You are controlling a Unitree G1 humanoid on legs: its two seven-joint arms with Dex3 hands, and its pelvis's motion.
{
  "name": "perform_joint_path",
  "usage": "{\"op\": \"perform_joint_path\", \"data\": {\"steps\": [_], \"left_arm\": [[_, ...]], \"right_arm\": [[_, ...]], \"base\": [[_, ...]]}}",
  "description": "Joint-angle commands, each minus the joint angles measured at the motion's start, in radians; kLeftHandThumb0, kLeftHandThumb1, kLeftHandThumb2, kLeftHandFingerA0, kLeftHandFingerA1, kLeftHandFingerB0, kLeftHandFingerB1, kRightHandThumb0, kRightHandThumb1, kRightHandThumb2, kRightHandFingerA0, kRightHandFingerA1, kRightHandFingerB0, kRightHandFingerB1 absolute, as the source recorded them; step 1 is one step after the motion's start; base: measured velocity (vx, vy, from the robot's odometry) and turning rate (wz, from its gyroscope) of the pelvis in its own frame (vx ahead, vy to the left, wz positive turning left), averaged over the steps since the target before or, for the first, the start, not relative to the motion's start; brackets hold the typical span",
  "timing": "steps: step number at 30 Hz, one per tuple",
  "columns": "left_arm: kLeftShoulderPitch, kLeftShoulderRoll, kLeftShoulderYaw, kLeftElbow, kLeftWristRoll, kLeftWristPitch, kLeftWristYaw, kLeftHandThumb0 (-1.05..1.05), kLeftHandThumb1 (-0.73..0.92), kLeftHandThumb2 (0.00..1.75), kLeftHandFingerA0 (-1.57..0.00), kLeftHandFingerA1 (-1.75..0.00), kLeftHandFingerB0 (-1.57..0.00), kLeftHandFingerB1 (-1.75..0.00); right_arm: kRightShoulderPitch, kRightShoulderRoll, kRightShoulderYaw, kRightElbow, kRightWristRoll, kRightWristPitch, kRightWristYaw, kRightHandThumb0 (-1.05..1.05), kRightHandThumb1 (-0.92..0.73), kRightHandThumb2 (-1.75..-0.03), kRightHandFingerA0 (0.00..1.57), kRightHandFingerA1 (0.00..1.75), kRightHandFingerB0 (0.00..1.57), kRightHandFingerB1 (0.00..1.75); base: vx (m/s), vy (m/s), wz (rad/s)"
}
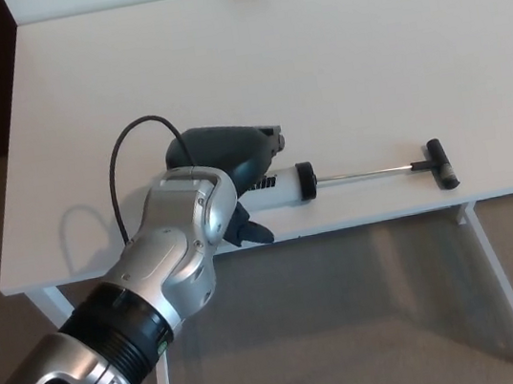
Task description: The robot walks towards a desk on which an air pump is kept in the middle. It lifts it up and holds it with its left hand and uses its right hand to compress it by pushing its handle inwards.
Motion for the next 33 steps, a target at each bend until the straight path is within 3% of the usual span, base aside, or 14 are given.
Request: {"op": "perform_joint_path", "data": {"steps": [1,9,10,11,12,14,20,21,22,24,25,29,30,33], "left_arm": [[0.015,0.009,0.02,0.029,-0.016,0.009,-0.075,-0.59,0.48,0.55,-0.46,-0.42,-0.22,-0.29],[0.023,-0.009,0.056,0.033,-0.036,0.011,-0.079,-0.57,0.47,0.55,-0.42,-0.4,-0.24,-0.3],[0.025,-0.006,0.053,0.032,-0.028,-0.002,-0.067,-0.36,0.65,0.6,-0.76,-0.72,-0.31,-0.31],[0.028,-0.003,0.052,0.031,-0.023,-0.011,-0.059,-0.36,0.65,0.6,-0.76,-0.72,-0.31,-0.31],[0.017,0.006,0.031,0.037,0.004,-0.024,-0.053,-0.15,0.64,0.6,-0.77,-1.32,-0.34,-0.32],[0.003,0.02,0.013,0.052,0.039,-0.058,-0.004,-0.12,0.66,0.6,-0.77,-1.18,-0.51,-0.38],[-0.005,0.014,0.037,0.091,0.037,-0.12,0.145,-0.21,0.68,0.61,-0.8,-1.28,-0.67,-0.47],[-0.001,0.01,0.053,0.11,0.025,-0.156,0.206,-0.26,0.81,0.64,-0.86,-1.27,-0.74,-0.51],[0.005,0.008,0.059,0.131,0.024,-0.191,0.278,-0.27,0.74,0.65,-0.8,-1.63,-0.8,-0.64],[0.008,0.006,0.064,0.148,0.025,-0.217,0.33,-0.27,0.74,0.65,-0.8,-1.63,-0.8,-0.64],[0.011,0.007,0.061,0.16,0.03,-0.235,0.359,-0.31,0.84,0.69,-0.79,-1.62,-0.74,-0.8],[0.025,0.017,0.057,0.171,0.029,-0.27,0.379,-0.47,0.74,0.86,-0.89,-1.43,-0.73,-0.66],[0.027,0.018,0.053,0.177,0.033,-0.276,0.391,-0.37,0.83,0.69,-0.78,-1.59,-0.7,-0.6],[0.03,0.018,0.042,0.194,0.043,-0.291,0.424,-0.37,0.86,0.7,-0.78,-1.63,-0.69,-0.69]], "right_arm": [[-0.007,-0.009,-0.011,-0.012,0.014,0.022,0.002,-0.71,-0.74,-1.05,0.06,0.47,0.0,0.31],[-0.016,-0.008,-0.011,-0.009,0.018,0.025,0.004,-0.72,-0.74,-1.05,0.05,0.47,0.01,0.3],[-0.019,-0.007,-0.01,-0.01,0.016,0.028,0.002,-0.71,-0.74,-1.05,0.07,0.48,0.0,0.32],[-0.021,-0.006,-0.009,-0.011,0.015,0.03,0.001,-0.71,-0.74,-1.05,0.07,0.48,0.0,0.32],[-0.022,-0.004,-0.009,-0.014,0.017,0.033,0.001,-0.71,-0.75,-1.05,0.05,0.46,0.0,0.3],[-0.028,-0.001,-0.01,-0.009,0.023,0.032,0.003,-0.64,-0.75,-1.08,0.0,0.45,0.0,0.32],[-0.041,0.001,-0.009,-0.002,0.026,0.031,0.006,-0.65,-0.75,-1.08,0.0,0.45,0.0,0.33],[-0.043,0.001,-0.009,-0.007,0.025,0.036,0.004,-0.64,-0.74,-1.08,0.02,0.46,0.0,0.34],[-0.044,0.001,-0.009,-0.013,0.025,0.04,0.003,-0.65,-0.75,-1.08,0.01,0.45,0.0,0.33],[-0.045,0.002,-0.009,-0.017,0.025,0.043,0.002,-0.65,-0.75,-1.08,0.01,0.45,0.0,0.33],[-0.047,0.0,-0.008,-0.019,0.018,0.044,-0.002,-0.73,-0.75,-1.06,0.07,0.47,0.0,0.31],[-0.05,-0.003,-0.003,-0.018,0.009,0.038,-0.003,-0.72,-0.75,-1.06,0.07,0.48,0.0,0.33],[-0.052,-0.003,-0.003,-0.017,0.008,0.039,-0.004,-0.71,-0.74,-1.06,0.1,0.49,0.0,0.33],[-0.053,-0.003,-0.004,-0.022,0.007,0.044,-0.007,-0.71,-0.75,-1.06,0.1,0.49,0.0,0.34]], "base": [[0.0,0.0,0.0],[0.0,0.0,0.0],[0.0,0.0,0.0],[0.0,0.0,0.0],[0.0,0.0,0.0],[0.0,0.0,0.0],[0.0,0.0,0.0],[0.0,0.0,0.0],[0.0,0.0,0.0],[0.0,0.0,0.0],[0.0,0.0,0.0],[0.0,0.0,0.0],[0.0,0.0,0.0],[0.0,0.0,0.0]]}}
